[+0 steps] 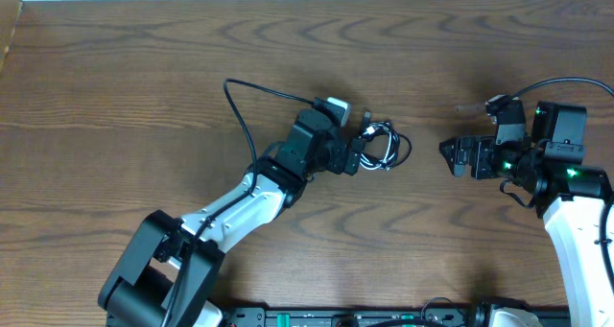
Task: Untangle cables
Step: 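Lower the left gripper onto the black and white cable bundle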
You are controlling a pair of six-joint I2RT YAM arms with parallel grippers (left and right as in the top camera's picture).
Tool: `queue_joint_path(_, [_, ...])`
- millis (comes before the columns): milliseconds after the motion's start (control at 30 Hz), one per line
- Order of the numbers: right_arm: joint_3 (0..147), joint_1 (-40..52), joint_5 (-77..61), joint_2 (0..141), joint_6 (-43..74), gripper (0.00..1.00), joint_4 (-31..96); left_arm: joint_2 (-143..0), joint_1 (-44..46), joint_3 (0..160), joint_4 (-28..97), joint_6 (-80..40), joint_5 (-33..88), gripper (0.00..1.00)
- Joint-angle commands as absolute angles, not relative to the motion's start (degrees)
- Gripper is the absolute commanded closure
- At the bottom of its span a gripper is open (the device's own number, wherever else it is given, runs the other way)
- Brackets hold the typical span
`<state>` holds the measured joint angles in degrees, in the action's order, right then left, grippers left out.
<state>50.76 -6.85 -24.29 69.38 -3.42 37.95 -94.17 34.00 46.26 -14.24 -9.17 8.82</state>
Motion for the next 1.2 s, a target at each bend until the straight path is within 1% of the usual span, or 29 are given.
queue_joint_path(0, [50.46,-6.87,-25.93,69.67,-5.06,0.01,38.41,-96.09,35.09,46.52,-14.31,-7.07,8.34,0.02])
queue_joint_path(200, [50.46,-6.66,-26.11,69.67,-5.06,0.01,39.27,-100.16,36.05,46.83,-14.55,-6.66,8.54,0.02])
queue_joint_path(433, [50.43,-6.66,-26.11,69.67,-5.06,0.01,40.73,-103.5,37.15,47.03,-18.61,-6.42,8.29,0.02])
queue_joint_path(900, [50.43,-6.66,-26.11,69.67,-5.48,0.01,42.65,-107.39,37.39,47.4,-18.59,-4.58,6.7,0.02])
queue_joint_path(1067, [50.43,-6.66,-26.13,69.67,-5.43,0.01,43.44,-107.94,37.39,47.46,-19.25,-4.56,3.25,0.02])
queue_joint_path(1100, [50.43,-6.66,-26.13,69.67,-5.43,0.01,43.53,-107.96,37.41,47.57,-19.35,-4.56,2.61,0.0])
queue_joint_path(1167, [50.43,-6.66,-26.55,69.67,-5.45,0.01,43.64,-107.96,37.5,47.97,-19.9,-5.08,1.76,0.02])
